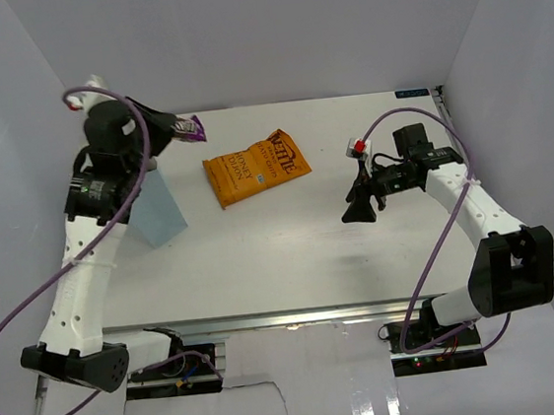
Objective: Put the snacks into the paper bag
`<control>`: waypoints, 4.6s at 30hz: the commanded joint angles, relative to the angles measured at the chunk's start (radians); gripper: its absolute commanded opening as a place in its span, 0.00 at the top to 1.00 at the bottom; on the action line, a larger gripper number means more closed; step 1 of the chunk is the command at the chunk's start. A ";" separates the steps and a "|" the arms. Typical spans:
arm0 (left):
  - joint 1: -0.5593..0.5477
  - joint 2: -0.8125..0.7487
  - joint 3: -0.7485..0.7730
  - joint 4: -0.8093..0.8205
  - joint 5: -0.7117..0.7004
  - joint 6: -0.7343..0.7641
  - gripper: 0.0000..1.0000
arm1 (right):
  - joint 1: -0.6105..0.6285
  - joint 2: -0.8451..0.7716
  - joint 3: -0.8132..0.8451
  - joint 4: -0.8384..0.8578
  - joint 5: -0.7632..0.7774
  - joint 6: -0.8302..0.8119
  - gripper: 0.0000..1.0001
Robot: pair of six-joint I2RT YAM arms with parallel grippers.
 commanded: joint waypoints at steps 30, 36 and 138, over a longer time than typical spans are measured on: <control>0.511 0.161 0.171 -0.075 0.150 0.317 0.15 | 0.046 0.249 0.201 0.136 0.110 0.332 0.21; 0.511 0.079 0.187 -0.037 0.298 0.369 0.03 | 0.065 0.436 0.387 0.387 0.196 0.727 0.05; -0.994 0.307 -0.391 0.723 -0.875 0.481 0.90 | 0.029 -0.190 -0.187 1.023 -0.167 1.616 0.92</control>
